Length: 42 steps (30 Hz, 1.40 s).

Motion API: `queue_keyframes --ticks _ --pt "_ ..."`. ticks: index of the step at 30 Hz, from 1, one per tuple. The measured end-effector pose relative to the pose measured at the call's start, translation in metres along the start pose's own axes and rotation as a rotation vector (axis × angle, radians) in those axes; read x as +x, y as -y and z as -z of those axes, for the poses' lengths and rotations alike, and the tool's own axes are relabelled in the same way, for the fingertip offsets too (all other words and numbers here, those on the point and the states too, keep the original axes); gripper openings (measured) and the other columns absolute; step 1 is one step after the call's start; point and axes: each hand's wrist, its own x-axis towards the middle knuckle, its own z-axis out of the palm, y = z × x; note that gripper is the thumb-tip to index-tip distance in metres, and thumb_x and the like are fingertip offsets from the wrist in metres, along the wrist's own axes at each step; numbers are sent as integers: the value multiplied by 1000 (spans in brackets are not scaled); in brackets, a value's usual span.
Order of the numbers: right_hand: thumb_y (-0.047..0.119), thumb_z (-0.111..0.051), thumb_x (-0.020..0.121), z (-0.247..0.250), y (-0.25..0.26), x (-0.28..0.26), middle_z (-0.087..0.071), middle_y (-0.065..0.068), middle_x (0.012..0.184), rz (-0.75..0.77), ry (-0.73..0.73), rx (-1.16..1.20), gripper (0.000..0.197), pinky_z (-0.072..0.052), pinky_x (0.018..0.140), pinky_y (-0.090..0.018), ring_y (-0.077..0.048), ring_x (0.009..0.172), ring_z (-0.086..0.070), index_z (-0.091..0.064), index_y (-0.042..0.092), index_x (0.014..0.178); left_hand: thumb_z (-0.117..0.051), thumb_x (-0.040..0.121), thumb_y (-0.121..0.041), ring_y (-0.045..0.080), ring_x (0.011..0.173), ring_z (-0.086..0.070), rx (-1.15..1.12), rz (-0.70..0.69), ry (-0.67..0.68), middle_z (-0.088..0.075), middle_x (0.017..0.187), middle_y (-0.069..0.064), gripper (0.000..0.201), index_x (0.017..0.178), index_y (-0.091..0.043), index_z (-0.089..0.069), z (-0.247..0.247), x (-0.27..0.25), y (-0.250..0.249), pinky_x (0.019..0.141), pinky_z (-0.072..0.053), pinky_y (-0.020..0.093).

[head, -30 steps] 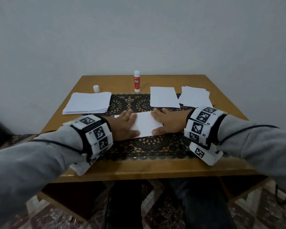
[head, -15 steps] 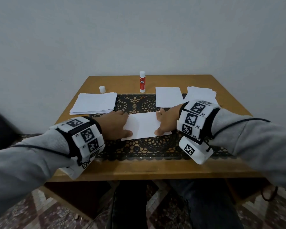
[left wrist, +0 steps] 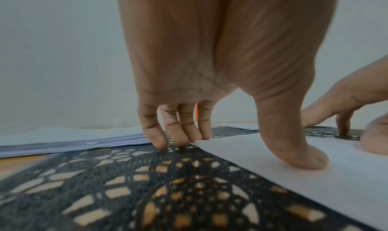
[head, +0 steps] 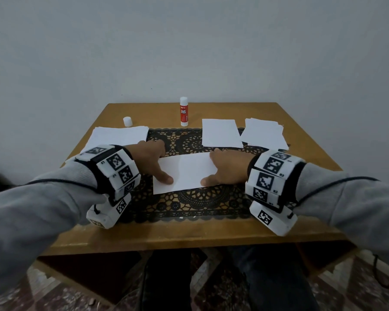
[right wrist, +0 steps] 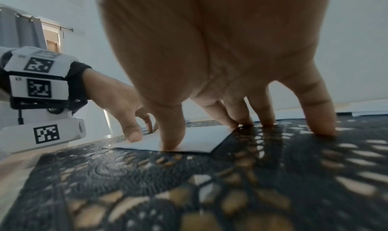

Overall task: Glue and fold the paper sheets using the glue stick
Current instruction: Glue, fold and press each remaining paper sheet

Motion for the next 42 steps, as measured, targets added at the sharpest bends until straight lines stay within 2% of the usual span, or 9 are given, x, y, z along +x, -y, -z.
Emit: queue_keyframes --ticks 6,13,24,29,33,35,37,40,42 --pt "62 -64 80 -3 -3 0 -58 -8 118 -22 -78 92 72 -48 87 -36 -23 102 -55 -45 8 123 -76 79 -31 16 92 -49 -199 -25 -71 -53 102 0 45 112 -11 -54 1 0 -1 74 -39 26" --pt "65 -64 77 -6 -4 -2 -57 -6 120 -31 -107 118 76 -48 91 -39 -23 105 -55 -45 8 125 -66 87 -12 16 92 -48 -266 27 -252 -55 102 2 21 108 -10 -63 -4 3 3 75 -37 26" --pt "65 -65 77 -8 -8 -1 -55 -5 129 -8 -118 193 80 -46 96 -42 -24 113 -53 -42 11 131 -65 88 -11 13 76 -55 -399 -55 -344 -61 80 -1 3 87 -13 -65 1 -5 19 69 -42 24" --pt "38 -66 89 1 -7 -3 -62 -12 106 30 -253 415 42 -41 71 -30 -21 88 -55 -60 1 108 -68 85 -7 27 70 -65 -534 -128 -436 -63 66 7 3 83 -7 -69 8 -18 34 76 -57 38" --pt "14 -66 90 10 -4 4 -56 -8 74 39 -289 866 19 -48 65 -31 -21 71 -57 -58 1 78 -68 85 -3 3 49 -60 -639 -123 -491 -62 49 -8 2 83 -3 -68 18 -23 51 56 -53 15" --pt "10 -63 92 15 2 8 -60 -13 77 13 -181 1123 14 -52 52 -27 -22 64 -63 -57 3 81 -67 85 -4 6 55 -60 -725 -99 -572 -64 59 -5 3 83 -3 -67 22 -25 59 56 -51 14" --pt "9 -62 93 22 11 12 -62 -15 82 -2 -126 1255 8 -48 44 -23 -19 60 -64 -58 3 91 -65 88 -7 16 64 -59 -922 -22 -626 -65 78 7 7 82 -5 -64 24 -24 68 60 -54 24" --pt "9 -61 93 30 27 26 -58 -10 73 -23 -134 1361 11 -47 45 -22 -16 56 -59 -53 4 100 -59 93 -12 19 60 -57 -1210 134 -433 -61 84 10 9 85 -9 -55 22 -24 78 54 -52 28" --pt "9 -61 93 33 37 39 -55 -7 67 -48 -130 1388 15 -47 48 -23 -15 55 -57 -50 5 103 -60 91 -5 21 64 -56 -1180 202 -355 -60 89 11 9 98 -7 -54 19 -21 86 59 -52 32"
